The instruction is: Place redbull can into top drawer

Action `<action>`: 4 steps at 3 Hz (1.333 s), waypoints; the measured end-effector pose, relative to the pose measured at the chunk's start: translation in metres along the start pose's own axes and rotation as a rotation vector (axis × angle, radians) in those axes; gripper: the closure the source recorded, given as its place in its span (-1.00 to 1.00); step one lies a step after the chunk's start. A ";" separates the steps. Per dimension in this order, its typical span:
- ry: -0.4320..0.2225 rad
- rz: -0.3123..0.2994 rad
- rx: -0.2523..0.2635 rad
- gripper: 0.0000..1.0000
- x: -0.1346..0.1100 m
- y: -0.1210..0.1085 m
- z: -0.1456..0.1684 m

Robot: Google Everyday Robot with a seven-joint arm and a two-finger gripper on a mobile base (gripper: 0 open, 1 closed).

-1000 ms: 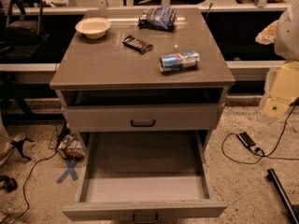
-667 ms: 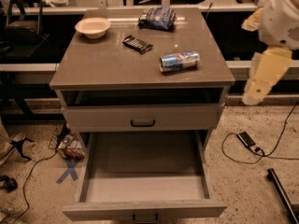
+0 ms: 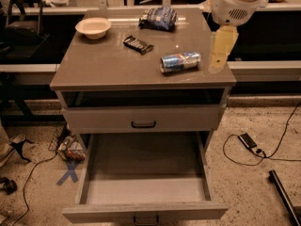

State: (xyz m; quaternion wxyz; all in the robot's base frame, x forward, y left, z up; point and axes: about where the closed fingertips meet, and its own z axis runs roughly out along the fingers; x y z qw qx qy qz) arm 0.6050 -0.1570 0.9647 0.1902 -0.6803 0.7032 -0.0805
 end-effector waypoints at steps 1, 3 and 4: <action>-0.004 -0.035 -0.078 -1.00 -0.024 -0.025 0.060; -0.034 -0.015 -0.166 -1.00 -0.035 -0.039 0.119; -0.046 -0.001 -0.194 -1.00 -0.035 -0.042 0.135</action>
Offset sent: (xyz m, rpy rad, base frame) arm 0.0893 0.0546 -0.0922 0.0137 0.1768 0.0658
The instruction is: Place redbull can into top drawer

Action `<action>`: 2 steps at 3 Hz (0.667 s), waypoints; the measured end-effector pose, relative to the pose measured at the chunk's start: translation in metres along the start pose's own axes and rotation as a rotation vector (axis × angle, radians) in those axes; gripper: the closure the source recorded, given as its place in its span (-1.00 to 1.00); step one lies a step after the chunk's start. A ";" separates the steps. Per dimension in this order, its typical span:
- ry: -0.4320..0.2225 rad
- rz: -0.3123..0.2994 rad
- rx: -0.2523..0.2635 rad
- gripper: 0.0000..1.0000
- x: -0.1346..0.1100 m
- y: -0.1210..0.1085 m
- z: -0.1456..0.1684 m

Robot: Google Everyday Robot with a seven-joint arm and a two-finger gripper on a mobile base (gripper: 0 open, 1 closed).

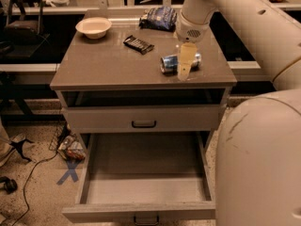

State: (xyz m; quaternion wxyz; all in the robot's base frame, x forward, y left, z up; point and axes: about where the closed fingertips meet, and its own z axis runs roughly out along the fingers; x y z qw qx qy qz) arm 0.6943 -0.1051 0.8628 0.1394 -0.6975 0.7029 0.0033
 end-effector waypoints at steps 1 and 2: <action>-0.016 0.023 -0.036 -0.93 0.005 0.001 0.014; -0.024 0.026 -0.055 -0.48 0.007 0.003 0.021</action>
Offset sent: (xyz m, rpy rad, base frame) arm -0.0072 -0.0079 -0.0238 0.0292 0.0958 -0.0078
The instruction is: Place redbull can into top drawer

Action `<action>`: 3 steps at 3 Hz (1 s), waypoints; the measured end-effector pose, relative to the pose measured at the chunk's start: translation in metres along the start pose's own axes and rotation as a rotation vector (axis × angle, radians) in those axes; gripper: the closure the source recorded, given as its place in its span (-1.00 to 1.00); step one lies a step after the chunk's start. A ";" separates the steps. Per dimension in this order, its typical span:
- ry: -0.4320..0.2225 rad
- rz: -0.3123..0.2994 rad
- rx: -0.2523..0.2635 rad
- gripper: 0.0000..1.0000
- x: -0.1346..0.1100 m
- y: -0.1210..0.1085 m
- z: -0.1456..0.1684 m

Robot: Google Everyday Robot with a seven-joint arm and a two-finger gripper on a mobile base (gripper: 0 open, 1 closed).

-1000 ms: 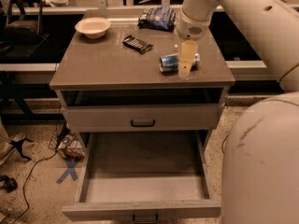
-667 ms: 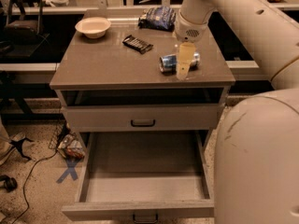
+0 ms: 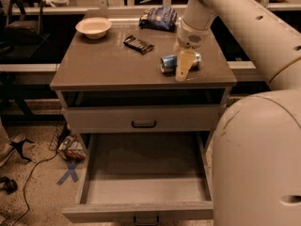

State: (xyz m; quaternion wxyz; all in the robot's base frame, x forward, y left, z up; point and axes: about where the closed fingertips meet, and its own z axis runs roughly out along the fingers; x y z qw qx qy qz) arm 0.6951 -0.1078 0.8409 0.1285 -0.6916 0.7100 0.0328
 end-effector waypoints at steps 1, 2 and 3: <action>-0.004 -0.001 -0.027 0.15 0.002 0.008 0.006; -0.004 -0.002 -0.036 0.61 0.005 0.014 0.006; -0.016 -0.005 -0.001 1.00 0.012 0.030 -0.017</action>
Offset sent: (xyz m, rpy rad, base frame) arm -0.0277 -0.0097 -0.0044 -0.0043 0.0611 0.0150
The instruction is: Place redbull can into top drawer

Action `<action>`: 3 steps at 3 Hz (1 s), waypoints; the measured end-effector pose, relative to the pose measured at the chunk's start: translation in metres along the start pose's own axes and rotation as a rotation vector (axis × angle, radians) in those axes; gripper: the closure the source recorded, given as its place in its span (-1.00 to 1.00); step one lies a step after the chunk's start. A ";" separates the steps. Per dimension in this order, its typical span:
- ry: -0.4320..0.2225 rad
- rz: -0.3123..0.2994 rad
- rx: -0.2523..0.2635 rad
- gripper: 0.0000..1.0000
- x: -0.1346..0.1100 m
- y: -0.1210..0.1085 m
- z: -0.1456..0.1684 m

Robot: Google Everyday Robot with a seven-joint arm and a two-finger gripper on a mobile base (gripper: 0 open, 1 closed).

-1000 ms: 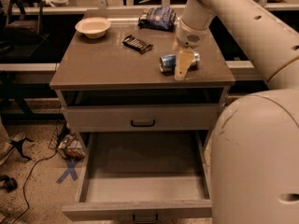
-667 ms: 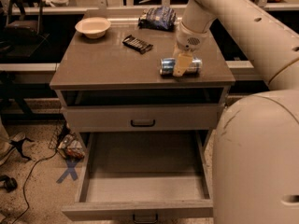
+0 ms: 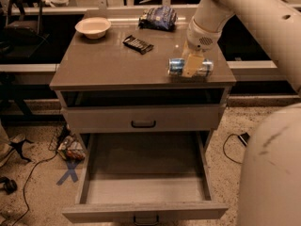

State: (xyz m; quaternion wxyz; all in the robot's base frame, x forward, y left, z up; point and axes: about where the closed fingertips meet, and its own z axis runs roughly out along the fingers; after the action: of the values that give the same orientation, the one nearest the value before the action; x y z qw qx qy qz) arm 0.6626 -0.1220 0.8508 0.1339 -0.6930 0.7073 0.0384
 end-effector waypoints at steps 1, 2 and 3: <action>-0.044 0.051 0.065 1.00 0.024 0.044 -0.054; -0.075 0.128 0.055 1.00 0.042 0.079 -0.067; -0.136 0.240 -0.051 1.00 0.054 0.119 -0.029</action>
Offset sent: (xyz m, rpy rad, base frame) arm -0.1328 -0.0823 0.0517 0.1385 0.0099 -0.2135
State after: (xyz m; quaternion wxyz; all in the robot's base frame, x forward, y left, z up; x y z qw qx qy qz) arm 0.5409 -0.1771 0.8496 0.1583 -0.6026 0.7731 0.1190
